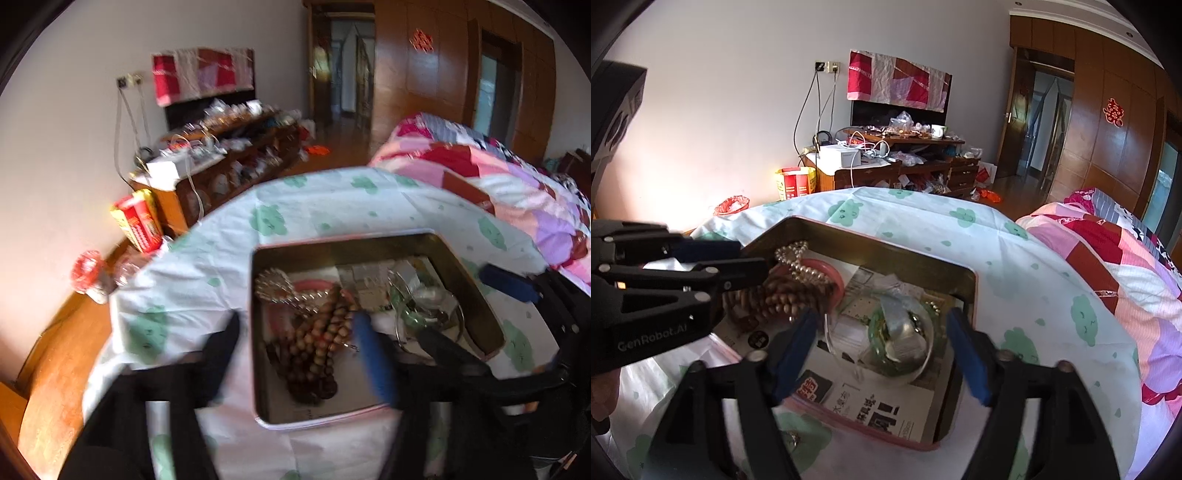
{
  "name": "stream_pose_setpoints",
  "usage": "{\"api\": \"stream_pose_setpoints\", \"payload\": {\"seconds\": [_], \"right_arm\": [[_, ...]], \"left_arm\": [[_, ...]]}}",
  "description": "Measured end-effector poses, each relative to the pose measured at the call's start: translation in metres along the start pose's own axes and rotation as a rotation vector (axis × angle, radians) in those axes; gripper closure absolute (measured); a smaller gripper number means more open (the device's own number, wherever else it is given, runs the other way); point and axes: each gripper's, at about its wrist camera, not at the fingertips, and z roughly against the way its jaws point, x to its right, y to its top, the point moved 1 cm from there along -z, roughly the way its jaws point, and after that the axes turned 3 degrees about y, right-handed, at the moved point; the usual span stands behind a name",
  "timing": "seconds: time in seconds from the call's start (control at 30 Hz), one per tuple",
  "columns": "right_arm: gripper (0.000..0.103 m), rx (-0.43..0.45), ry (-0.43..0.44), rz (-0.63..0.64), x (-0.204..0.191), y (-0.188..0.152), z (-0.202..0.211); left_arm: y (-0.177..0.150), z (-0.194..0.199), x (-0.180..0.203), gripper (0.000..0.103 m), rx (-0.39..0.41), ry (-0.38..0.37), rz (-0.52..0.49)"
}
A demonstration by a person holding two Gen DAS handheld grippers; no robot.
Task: Organize jewelry
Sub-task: 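Open both tools and withdraw them from the tin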
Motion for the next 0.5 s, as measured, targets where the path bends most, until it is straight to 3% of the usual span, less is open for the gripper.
{"api": "stream_pose_setpoints", "payload": {"seconds": [0.27, 0.5], "right_arm": [[0.019, -0.008, -0.028, -0.058, 0.014, -0.022, 0.038], [0.019, -0.063, -0.047, -0.073, 0.008, -0.057, 0.061]], "left_arm": [[-0.035, 0.036, -0.022, 0.026, -0.016, 0.011, 0.075], [-0.074, 0.047, 0.000, 0.026, -0.103, -0.001, 0.022]]}}
